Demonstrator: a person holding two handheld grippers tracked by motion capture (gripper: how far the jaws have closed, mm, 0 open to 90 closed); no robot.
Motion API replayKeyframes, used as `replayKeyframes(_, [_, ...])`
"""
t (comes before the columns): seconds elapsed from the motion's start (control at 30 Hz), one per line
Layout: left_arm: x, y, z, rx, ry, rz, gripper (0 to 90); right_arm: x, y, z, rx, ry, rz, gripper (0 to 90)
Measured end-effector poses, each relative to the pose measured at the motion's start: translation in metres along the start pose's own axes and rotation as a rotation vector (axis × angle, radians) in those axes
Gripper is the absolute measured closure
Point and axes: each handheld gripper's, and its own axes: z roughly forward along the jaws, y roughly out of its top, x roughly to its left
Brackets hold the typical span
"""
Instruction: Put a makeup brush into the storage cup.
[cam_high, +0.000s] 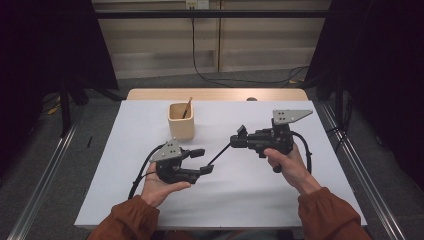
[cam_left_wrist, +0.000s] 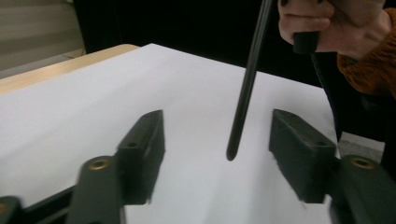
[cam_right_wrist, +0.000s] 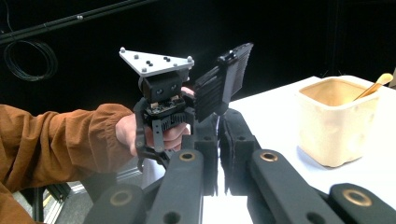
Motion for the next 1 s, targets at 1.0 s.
replayKeyframes(1.0, [-0.002, 0.002, -0.02, 0.015, 0.051, -0.009, 1.3, -0.004, 0.005, 0.001, 0.134, -0.037, 0.003, 85.2])
